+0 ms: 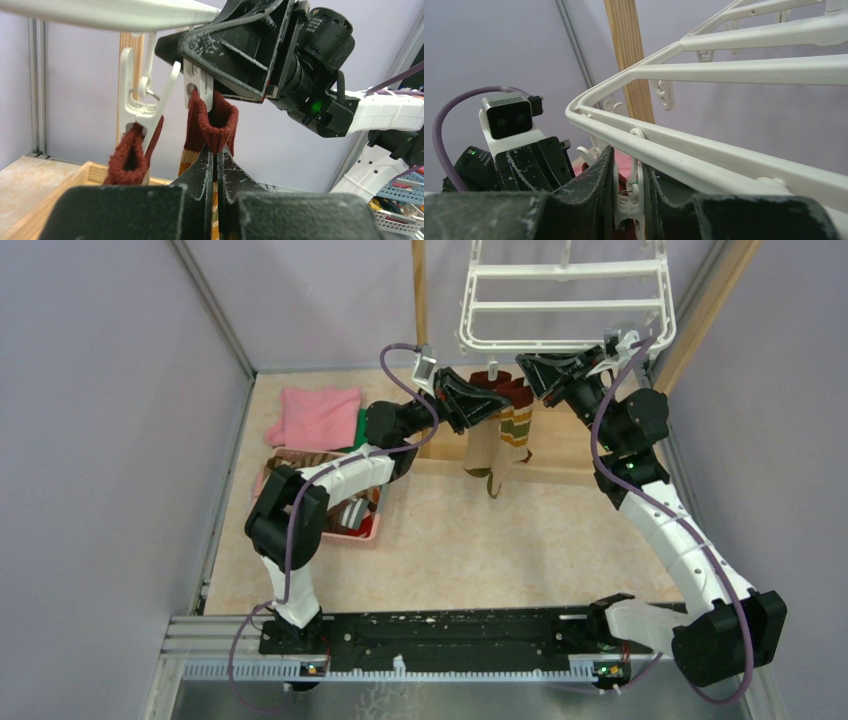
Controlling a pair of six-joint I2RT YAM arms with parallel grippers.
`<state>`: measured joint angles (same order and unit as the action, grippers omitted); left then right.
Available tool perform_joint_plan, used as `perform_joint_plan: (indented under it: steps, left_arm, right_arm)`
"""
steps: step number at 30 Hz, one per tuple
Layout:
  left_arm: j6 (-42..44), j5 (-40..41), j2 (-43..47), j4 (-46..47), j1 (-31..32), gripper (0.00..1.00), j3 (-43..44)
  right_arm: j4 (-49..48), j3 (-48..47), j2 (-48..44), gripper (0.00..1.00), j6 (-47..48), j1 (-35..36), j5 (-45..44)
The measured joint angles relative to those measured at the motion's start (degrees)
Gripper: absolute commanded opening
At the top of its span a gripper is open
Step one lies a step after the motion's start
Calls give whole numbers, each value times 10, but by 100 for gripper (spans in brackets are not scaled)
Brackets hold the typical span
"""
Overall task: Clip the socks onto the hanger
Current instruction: Clamp the sock onto the hanger.
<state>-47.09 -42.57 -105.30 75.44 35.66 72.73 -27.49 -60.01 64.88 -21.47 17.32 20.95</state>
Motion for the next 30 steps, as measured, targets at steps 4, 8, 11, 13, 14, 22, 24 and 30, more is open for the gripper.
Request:
perform_joint_plan:
  steps: [4, 8, 11, 13, 14, 22, 24, 30]
  left_arm:
    - [-10, 0, 0, 7, 0, 0, 8]
    - [-14, 0, -1, 11, 0, 0, 15]
    - [-16, 0, -2, 11, 0, 0, 16]
    - [-17, 0, -3, 10, 0, 0, 16]
    - [-17, 0, -3, 10, 0, 0, 16]
    - [-20, 2, -5, 9, 0, 9, 16]
    - [-20, 3, -6, 8, 0, 18, 16]
    - [-10, 17, -6, -6, 0, 47, 13]
  right_arm:
    - [0, 0, 0, 7, 4, 0, 2]
    - [-2, 0, 0, 21, 5, 0, 3]
    - [-3, 0, 0, 30, 5, 0, 4]
    - [-4, 0, 0, 36, 6, 0, 7]
    - [-4, 0, 0, 39, 6, 0, 9]
    - [9, 12, -3, 59, 9, 0, 38]
    - [11, 15, -6, 61, 9, 0, 42]
    - [19, 25, -26, 69, 8, -15, 61]
